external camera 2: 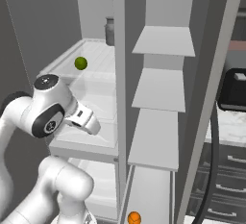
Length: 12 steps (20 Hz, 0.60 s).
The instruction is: Take the lime and orange from the fridge shelf and place them in the freezer drawer to begin freezing them.
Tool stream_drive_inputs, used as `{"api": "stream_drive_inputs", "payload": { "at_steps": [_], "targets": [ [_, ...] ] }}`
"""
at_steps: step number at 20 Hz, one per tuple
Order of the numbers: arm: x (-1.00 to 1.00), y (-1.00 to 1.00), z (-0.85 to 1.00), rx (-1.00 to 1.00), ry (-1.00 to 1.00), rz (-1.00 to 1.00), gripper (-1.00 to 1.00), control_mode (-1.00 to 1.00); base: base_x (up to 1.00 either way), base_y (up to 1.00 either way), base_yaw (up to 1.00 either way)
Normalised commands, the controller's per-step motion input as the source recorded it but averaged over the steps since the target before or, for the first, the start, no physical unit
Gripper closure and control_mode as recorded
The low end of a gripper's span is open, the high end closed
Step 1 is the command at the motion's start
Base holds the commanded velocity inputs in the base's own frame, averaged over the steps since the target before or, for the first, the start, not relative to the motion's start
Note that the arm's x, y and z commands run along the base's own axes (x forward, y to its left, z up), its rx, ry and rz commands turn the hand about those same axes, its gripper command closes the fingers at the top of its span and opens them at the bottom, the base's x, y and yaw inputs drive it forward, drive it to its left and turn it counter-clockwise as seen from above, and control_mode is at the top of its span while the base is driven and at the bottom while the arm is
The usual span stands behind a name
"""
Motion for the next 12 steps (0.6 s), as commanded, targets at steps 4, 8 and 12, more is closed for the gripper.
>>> {"api": "stream_drive_inputs", "payload": {
  "at_steps": [4,8,12],
  "targets": [
    [0.36,0.46,0.56,0.00,-0.01,0.01,-1.00,-1.00,0.00,0.00,0.00],
    [0.52,0.20,0.48,0.00,-0.03,0.00,-1.00,-1.00,0.00,0.00,0.00],
    [0.43,0.19,0.18,0.00,-0.04,0.01,-1.00,-1.00,0.00,0.00,0.00]
  ]
}}
